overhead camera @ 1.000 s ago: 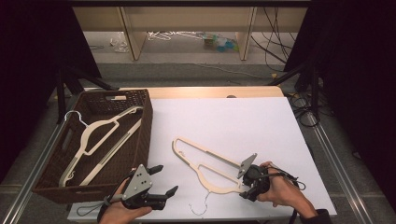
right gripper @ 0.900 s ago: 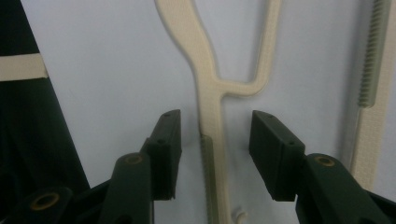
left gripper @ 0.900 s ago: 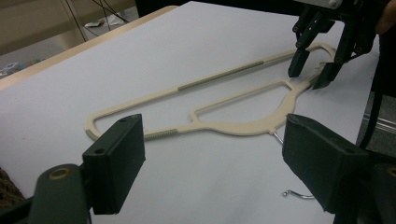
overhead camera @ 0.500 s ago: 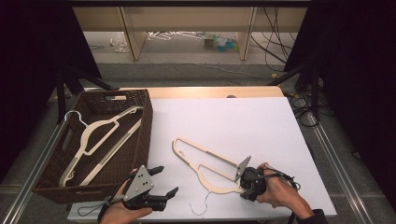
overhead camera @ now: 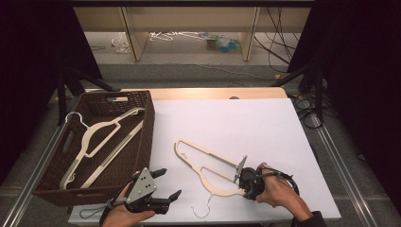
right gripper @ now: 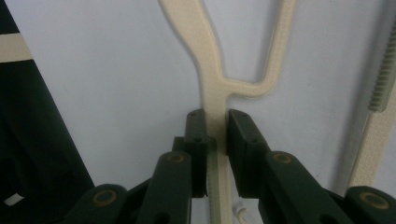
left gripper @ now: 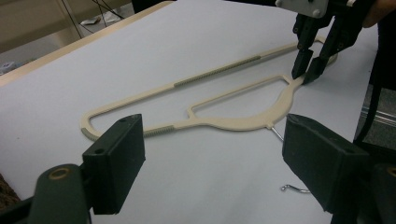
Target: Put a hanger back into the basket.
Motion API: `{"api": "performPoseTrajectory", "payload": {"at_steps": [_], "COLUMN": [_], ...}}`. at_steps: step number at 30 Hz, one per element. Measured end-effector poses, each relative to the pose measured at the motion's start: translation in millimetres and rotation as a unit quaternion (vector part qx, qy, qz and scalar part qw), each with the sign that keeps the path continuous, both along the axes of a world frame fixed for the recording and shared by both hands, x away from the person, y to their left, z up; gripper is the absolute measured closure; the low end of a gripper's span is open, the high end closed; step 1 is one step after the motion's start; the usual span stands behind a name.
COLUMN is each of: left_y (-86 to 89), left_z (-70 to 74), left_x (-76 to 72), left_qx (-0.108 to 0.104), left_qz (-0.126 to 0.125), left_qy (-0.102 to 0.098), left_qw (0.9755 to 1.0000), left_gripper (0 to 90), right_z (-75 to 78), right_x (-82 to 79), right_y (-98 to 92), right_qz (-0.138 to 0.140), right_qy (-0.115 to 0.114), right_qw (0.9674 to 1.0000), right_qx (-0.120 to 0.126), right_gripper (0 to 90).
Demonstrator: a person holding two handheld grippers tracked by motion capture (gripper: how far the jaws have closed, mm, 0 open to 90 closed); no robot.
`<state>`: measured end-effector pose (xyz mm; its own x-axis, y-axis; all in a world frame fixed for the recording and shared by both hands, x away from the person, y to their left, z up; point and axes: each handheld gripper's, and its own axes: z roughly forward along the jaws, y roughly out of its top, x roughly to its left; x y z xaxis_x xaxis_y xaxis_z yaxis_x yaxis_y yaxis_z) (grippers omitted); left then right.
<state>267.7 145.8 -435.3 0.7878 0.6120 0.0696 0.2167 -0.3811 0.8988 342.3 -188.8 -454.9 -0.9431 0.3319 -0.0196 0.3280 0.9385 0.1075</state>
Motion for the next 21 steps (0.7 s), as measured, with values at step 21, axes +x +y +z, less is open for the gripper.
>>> {"api": "performPoseTrajectory", "payload": {"at_steps": [21], "left_y": [-48.8], "left_z": [-22.4], "left_x": [17.6], "left_qx": [0.11], "left_qz": [-0.053], "left_qy": [-0.032], "left_qw": [0.992], "left_gripper": [25.8], "right_z": [23.2], "right_x": [-5.1], "right_y": [-8.4], "right_qz": [0.037], "right_qy": [-0.014], "right_qw": [0.9988], "right_qx": [0.028], "right_gripper": [80.5]}}
